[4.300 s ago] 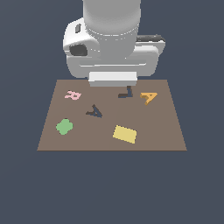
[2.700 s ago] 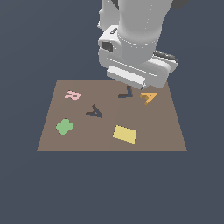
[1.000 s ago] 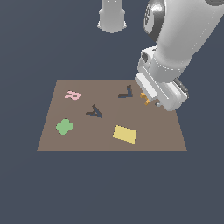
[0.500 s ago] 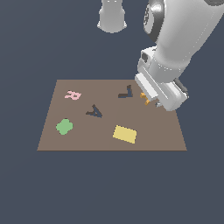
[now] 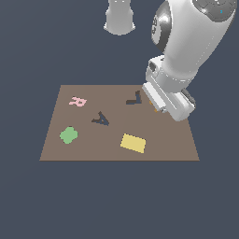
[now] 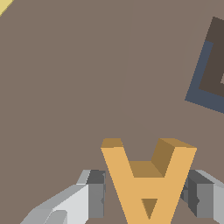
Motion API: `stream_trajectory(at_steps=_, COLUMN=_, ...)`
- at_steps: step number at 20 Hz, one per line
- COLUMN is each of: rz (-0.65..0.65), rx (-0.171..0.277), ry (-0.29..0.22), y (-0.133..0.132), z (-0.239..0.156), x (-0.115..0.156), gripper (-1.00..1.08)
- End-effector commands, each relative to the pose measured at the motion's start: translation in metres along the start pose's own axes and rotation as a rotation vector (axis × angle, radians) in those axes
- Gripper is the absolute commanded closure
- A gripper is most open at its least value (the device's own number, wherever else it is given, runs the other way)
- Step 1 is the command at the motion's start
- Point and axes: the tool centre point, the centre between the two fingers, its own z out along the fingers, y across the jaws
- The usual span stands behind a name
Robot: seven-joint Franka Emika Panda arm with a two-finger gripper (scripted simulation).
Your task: Insert a designated object into the corresponding slot on a board.
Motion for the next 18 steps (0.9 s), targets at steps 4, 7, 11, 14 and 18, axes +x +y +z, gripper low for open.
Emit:
stream_trajectory(at_steps=4, rz=0.0, rx=0.001, ry=0.0, y=-0.0004, z=0.0006, x=0.0, gripper=1.08)
stream_trajectory(at_steps=7, rz=0.0, rx=0.001, ry=0.0, y=-0.0004, z=0.0006, x=0.0, gripper=1.08)
stream_trajectory(at_steps=11, rz=0.0, rx=0.001, ry=0.0, y=-0.0006, z=0.0, x=0.0001, gripper=1.08)
stream_trajectory(at_steps=14, rz=0.0, rx=0.001, ry=0.0, y=-0.0008, z=-0.0044, x=0.0002, gripper=1.08)
stream_trajectory(at_steps=18, rz=0.011, rx=0.001, ry=0.0, y=-0.0016, z=-0.0027, x=0.0025, gripper=1.08)
